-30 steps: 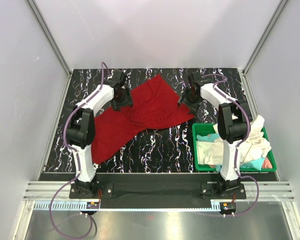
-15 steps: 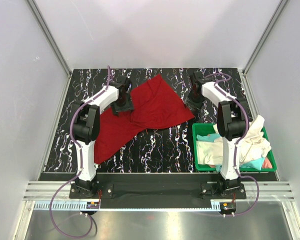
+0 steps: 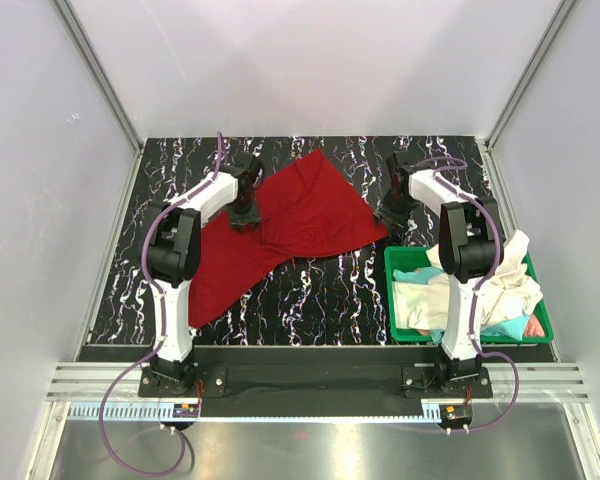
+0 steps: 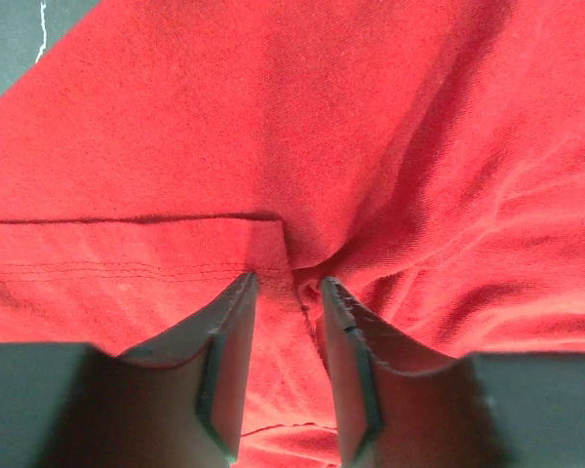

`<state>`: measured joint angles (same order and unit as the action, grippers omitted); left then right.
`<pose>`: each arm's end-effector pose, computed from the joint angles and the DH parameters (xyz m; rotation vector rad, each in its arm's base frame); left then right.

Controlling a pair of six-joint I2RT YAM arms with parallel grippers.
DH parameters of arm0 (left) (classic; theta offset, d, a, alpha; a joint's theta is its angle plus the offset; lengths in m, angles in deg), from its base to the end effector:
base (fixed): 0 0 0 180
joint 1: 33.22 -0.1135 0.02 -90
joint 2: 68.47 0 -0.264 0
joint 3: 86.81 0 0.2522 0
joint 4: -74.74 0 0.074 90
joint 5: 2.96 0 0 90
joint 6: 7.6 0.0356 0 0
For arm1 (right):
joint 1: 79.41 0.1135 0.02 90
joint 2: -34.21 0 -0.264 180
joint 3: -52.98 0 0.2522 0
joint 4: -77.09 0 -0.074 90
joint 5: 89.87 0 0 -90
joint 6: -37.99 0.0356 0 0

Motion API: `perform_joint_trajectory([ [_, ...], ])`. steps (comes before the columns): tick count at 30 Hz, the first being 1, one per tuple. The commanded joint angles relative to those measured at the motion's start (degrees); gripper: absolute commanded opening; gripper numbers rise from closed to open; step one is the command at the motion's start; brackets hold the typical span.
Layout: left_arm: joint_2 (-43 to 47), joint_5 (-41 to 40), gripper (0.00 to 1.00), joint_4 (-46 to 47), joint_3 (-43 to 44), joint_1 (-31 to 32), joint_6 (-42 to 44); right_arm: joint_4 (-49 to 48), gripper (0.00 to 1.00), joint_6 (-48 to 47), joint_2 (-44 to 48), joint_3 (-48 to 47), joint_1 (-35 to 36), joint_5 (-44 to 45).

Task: Fold and stack the t-shirts
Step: Flatten the tshirt out

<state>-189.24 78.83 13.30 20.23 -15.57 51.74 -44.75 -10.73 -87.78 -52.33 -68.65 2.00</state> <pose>0.4094 -0.1249 0.1749 -0.3490 2.8259 0.0348 0.4228 0.0792 0.1593 0.7659 2.7835 0.1262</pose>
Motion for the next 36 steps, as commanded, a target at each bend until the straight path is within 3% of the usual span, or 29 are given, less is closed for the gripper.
perform_joint_trajectory([
  [1,1.76,-1.90,0.33,1.54,-0.46,0.19,1.21,-1.68,0.45,-0.14,0.62,2.33,-0.48,0.59],
  [2,1.94,-1.99,0.20,1.54,-0.55,0.19,1.12,-2.12,0.40,-0.14,0.70,2.69,-0.48,0.51],
  [4,2.55,-2.51,0.09,1.01,-0.64,0.19,0.95,-2.74,0.33,-0.49,0.44,2.78,-0.48,0.68],
  [5,3.51,-2.86,0.08,0.84,-0.64,0.19,1.03,-2.92,0.31,-0.76,0.35,2.52,-0.48,0.77],
  [6,4.31,-3.39,0.06,0.75,-0.72,0.19,1.04,-3.00,0.21,-1.11,0.09,2.25,-0.48,0.85],
  [8,6.50,-4.79,0.02,0.66,-1.08,0.19,1.21,-3.88,0.11,-1.20,-0.61,1.46,-0.48,0.59],
  [9,7.21,-5.32,0.00,0.49,-0.90,0.19,1.65,-4.06,0.00,-1.02,-1.05,1.02,-0.48,0.07],
  [14,12.04,-9.01,0.00,1.27,0.67,-0.51,3.40,-7.83,0.00,3.10,-0.53,-1.61,-0.48,-0.99],
  [18,15.38,-13.22,0.00,1.27,8.65,-2.79,4.72,-12.14,0.00,11.09,1.05,-6.87,-0.31,-5.37],
  [21,16.97,-13.68,0.00,5.13,15.15,-5.78,6.48,-13.56,0.00,14.35,-0.52,-17.49,1.10,-6.44],
  [22,16.80,-13.33,0.00,5.92,17.97,-7.18,6.92,-9.81,0.00,14.79,-2.96,-25.88,1.36,-6.53],
  [26,13.81,-14.38,0.00,4.34,35.11,-9.12,11.82,-6.17,0.00,15.94,-5.36,-40.97,2.68,-7.40],
  [30,15.13,-2.03,0.00,9.71,44.52,-14.21,13.34,-6.88,0.00,13.04,-5.62,-53.96,3.65,-6.00],
  [33,17.93,0.46,0.00,11.02,47.62,-14.57,16.23,-6.43,0.00,9.80,-2.91,-53.14,3.65,-4.17],
  [35,22.92,0.91,0.00,11.21,43.86,-14.22,16.50,-8.71,0.00,8.39,3.32,-47.09,3.65,-2.15],
  [36,24.86,0.91,0.00,10.86,41.83,-13.26,17.03,-9.50,0.00,8.21,5.95,-39.23,3.56,-0.57],
])
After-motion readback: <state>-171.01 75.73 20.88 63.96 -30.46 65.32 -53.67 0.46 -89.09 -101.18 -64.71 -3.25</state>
